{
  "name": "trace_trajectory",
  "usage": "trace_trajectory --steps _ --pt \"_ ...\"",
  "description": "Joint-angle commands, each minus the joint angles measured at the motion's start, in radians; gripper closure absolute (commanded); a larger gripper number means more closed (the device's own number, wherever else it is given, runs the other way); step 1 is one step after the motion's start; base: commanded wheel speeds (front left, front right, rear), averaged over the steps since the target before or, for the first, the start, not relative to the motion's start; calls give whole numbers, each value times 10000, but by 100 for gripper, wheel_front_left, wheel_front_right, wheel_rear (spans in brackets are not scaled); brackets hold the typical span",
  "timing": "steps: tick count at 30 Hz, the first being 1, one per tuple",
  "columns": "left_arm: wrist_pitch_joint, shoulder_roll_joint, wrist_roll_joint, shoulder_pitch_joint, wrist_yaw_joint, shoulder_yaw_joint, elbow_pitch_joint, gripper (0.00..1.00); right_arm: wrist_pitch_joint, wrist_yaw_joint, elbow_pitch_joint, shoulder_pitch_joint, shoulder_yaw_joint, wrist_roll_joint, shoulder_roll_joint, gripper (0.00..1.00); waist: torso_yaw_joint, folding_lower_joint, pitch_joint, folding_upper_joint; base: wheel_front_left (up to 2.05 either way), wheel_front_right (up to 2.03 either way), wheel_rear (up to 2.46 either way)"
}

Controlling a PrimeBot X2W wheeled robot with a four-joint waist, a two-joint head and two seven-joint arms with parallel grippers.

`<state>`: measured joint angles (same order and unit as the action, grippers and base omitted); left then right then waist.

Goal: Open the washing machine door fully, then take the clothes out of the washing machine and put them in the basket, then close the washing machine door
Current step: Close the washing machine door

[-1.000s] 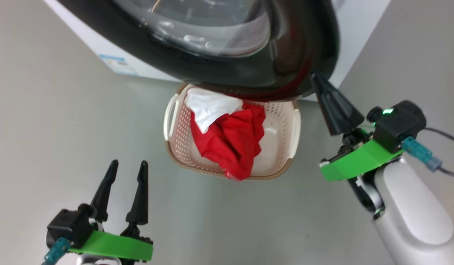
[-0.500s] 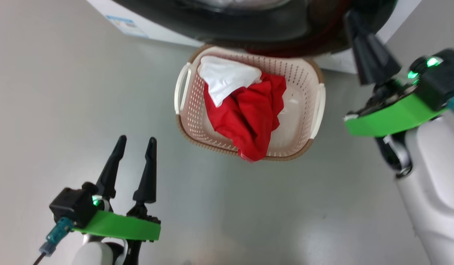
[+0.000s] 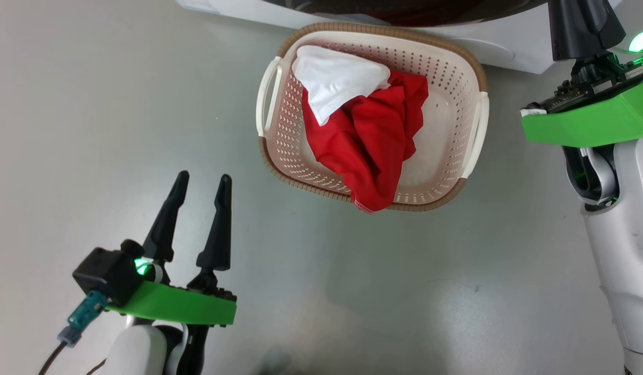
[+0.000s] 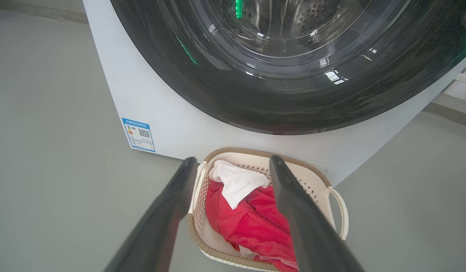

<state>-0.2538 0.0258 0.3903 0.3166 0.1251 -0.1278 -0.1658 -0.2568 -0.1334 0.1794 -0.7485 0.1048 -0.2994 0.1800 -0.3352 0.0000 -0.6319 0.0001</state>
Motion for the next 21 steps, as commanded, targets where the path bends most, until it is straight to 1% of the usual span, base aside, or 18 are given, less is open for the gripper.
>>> trace_trajectory --steps 1,6,11,12,13,14,17,19,21 --pt "-80 245 86 74 56 314 245 0 -49 27 -261 -228 -65 -24 -146 100 -29 0 -52 -1 0 0 0" --pt "-80 245 66 109 56 349 185 0 -49 27 -223 -159 128 -10 -128 100 35 0 22 -1 0 0 0" --pt "-80 245 -67 63 56 450 83 0 -49 27 -75 311 543 -35 -137 100 198 0 377 -1 0 0 0" --pt "-80 245 -179 21 56 495 24 0 -49 27 -23 580 718 -54 -148 91 284 0 580 -1 0 0 0" --pt "-80 245 -179 21 56 495 24 0 -49 27 -23 580 718 -54 -148 91 284 0 580 -1 0 0 0" --pt "-80 245 -236 -2 56 532 -5 0 -49 27 -11 729 811 -62 -150 77 328 0 691 -1 0 0 0" --pt "-80 245 -439 -91 56 640 -49 0 -49 27 34 1236 1028 -102 -162 44 471 0 1055 -1 0 0 0" --pt "-80 245 -578 -181 56 715 -66 0 -49 27 82 1625 1089 -147 -202 0 582 0 1313 -1 0 0 0" --pt "-80 245 -715 -304 56 799 -77 0 -49 27 158 2030 1167 -194 -236 0 711 0 1582 -1 0 0 0"
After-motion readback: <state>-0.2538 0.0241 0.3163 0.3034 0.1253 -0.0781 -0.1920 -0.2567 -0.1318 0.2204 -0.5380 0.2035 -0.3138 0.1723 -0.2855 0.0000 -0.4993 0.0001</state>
